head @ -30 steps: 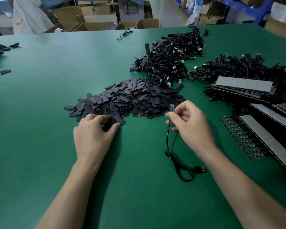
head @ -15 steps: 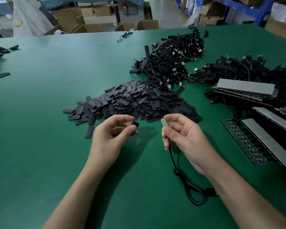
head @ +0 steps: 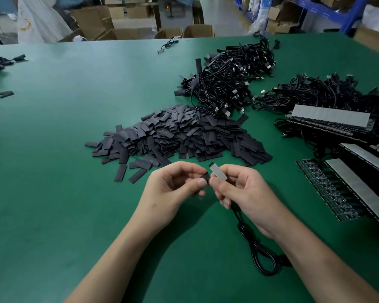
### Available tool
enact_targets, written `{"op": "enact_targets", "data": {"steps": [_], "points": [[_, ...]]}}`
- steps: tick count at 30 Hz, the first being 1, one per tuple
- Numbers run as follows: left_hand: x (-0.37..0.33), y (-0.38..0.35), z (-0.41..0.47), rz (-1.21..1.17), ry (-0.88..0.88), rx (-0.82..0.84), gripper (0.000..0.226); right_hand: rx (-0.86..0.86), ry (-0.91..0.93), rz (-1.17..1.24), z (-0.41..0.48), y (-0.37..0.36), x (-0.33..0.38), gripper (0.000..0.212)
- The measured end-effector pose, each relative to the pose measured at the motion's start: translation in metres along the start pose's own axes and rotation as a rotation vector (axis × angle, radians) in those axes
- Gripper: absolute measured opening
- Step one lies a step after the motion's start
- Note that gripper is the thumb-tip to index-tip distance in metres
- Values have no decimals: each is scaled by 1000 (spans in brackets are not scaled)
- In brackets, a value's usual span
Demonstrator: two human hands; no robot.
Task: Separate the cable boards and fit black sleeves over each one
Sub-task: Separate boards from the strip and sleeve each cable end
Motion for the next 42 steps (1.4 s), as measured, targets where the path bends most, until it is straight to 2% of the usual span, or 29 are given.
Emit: {"op": "enact_targets", "data": {"steps": [4,10,15,28,38,42], "points": [[-1,3,-2,237,-39,-46,26,-23,-4,-22,-1,1,1,16],[-10,6,-6,644,-276,-102,14,-30,19,-91,-1,0,3,22],[-14,4,-8,857,-395,-117,20,-33,48,-117,-1,1,4,20],[-13,4,-7,784,-354,-51,23,50,-13,55,0,0,1,16],[-14,3,-8,770,-344,-40,23,59,-10,103,1,3,-4,18],[-15,1,-9,770,-363,-63,23,45,-14,104,2,5,-4,11]]}}
Point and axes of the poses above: each hand's wrist, its own z-axis towards the middle knuckle, its own y-axis out of the back of the hand, x = y × z, the point moved 4 cm from there along z, towards the middle knuckle, and after that the axes turned 6 degrees about x, right-handed, at the moved point
